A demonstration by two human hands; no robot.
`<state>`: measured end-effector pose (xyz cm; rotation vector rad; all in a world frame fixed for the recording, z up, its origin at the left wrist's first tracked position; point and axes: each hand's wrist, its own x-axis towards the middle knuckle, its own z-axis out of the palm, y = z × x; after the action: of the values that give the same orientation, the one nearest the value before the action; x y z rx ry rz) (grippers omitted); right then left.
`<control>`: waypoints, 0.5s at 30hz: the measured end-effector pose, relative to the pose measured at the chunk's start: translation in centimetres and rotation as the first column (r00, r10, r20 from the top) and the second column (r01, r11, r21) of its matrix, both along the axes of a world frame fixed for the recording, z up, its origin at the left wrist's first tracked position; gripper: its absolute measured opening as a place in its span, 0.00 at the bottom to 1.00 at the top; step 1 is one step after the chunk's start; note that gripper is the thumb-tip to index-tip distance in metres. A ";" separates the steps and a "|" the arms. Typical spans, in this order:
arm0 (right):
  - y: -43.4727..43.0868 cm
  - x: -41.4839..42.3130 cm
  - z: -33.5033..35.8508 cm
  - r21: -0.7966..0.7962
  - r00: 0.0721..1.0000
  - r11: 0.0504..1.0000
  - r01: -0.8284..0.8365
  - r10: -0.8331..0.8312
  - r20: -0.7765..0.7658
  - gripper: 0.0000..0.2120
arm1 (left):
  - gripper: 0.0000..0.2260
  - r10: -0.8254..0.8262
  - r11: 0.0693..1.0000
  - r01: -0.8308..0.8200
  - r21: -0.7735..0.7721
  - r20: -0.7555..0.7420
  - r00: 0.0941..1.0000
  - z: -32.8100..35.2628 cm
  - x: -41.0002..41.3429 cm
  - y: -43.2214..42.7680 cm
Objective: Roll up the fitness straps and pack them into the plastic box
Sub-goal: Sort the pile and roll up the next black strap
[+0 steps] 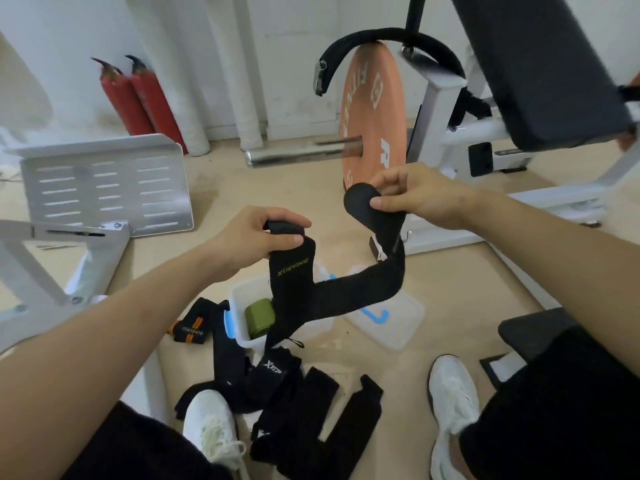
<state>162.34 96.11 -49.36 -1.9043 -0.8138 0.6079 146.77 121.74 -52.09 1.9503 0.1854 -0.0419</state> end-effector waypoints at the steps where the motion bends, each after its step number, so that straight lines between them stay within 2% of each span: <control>1: 0.2 -0.2 0.2 0.038 0.999 0.999 -0.001 0.003 -0.032 0.07 | 0.11 0.024 1.000 -0.024 -0.012 0.022 0.999 0.2 0.0 0.0; 5: 1.2 -1.6 0.3 0.151 0.994 0.988 -0.020 0.036 -0.106 0.08 | 0.13 0.078 0.994 -0.071 -0.088 0.084 0.993 1.3 0.1 0.3; 8: 2.4 -3.0 -0.5 0.128 0.988 0.988 -0.088 0.103 -0.113 0.12 | 0.15 0.081 0.977 -0.057 -0.204 0.114 0.990 2.1 0.2 0.3; 11: 3.6 -3.9 -1.2 0.138 0.975 0.983 -0.126 0.148 -0.168 0.10 | 0.19 0.074 0.939 -0.025 -0.343 0.130 0.989 2.6 0.3 0.2; 13: 4.1 -4.5 -1.2 0.184 0.972 0.978 -0.099 0.135 -0.193 0.05 | 0.22 0.084 0.907 -0.020 -0.420 0.135 0.987 2.9 0.3 -0.1; 15: 4.5 -4.7 -1.2 0.225 0.974 0.974 -0.019 0.069 -0.217 0.05 | 0.28 0.165 0.853 -0.080 -0.515 0.121 0.979 3.0 0.4 -0.6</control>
<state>157.66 100.61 -50.52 -1.5862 -0.7468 0.7138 147.15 121.13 -49.05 1.3994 0.1709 0.1406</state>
